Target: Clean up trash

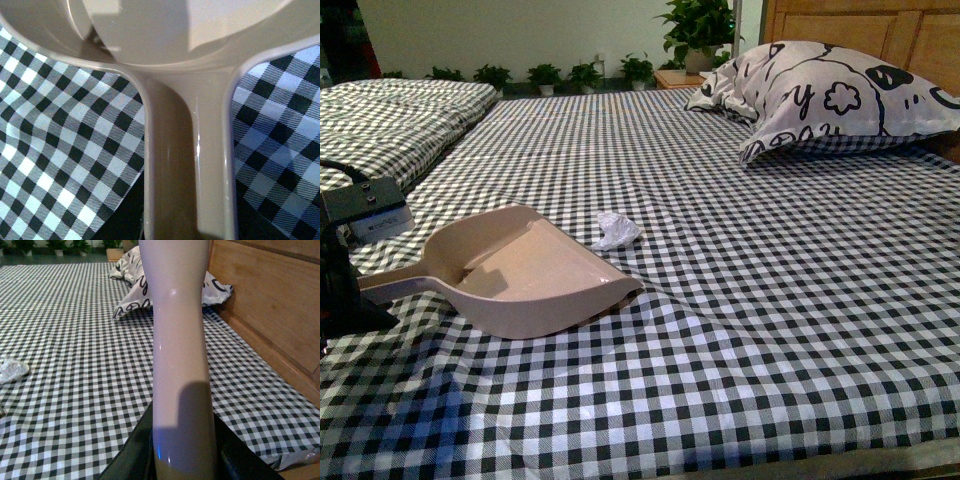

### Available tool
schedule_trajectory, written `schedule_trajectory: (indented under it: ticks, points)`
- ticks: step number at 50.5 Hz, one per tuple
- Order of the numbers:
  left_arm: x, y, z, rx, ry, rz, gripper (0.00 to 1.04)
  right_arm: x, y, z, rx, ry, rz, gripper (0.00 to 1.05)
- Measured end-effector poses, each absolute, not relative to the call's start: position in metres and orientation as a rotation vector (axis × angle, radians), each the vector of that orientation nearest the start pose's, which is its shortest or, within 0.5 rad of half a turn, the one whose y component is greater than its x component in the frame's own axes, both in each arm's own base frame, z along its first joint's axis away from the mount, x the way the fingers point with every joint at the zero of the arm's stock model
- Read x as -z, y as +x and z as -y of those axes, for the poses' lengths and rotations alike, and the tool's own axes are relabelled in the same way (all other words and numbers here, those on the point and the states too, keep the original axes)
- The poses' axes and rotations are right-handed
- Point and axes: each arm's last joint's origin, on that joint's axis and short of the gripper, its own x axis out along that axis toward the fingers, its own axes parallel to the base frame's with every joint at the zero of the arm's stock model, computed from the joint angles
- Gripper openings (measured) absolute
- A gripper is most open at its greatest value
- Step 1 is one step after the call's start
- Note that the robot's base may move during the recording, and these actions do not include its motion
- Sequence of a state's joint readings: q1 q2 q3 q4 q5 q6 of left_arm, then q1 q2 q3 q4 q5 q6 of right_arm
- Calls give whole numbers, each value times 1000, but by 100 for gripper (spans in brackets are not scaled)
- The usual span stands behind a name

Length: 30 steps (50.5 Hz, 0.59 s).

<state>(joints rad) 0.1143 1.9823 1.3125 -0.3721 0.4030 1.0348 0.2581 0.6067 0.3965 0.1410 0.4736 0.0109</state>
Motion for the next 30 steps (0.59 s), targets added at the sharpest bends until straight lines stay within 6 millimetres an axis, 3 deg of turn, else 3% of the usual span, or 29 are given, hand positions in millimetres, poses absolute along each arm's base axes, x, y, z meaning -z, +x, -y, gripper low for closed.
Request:
schedule_trajectory:
  ticks: [2, 7, 14, 19, 30]
  points:
    - [-159, 401, -35, 741, 671, -762, 24, -254, 148, -25, 198, -9, -96, 20]
    - [-159, 401, -35, 738, 674, -763, 24, -254, 171, -23, 106, -14, -366, 20]
    - [-159, 402, -35, 738, 674, -763, 24, -242, 235, -27, 98, 3, -453, 20]
    - [-159, 402, -35, 738, 674, -763, 24, -228, 267, -33, 81, -4, -501, 20]
    - [-159, 402, -35, 738, 674, -763, 24, -199, 348, -69, 3, -58, -553, 20]
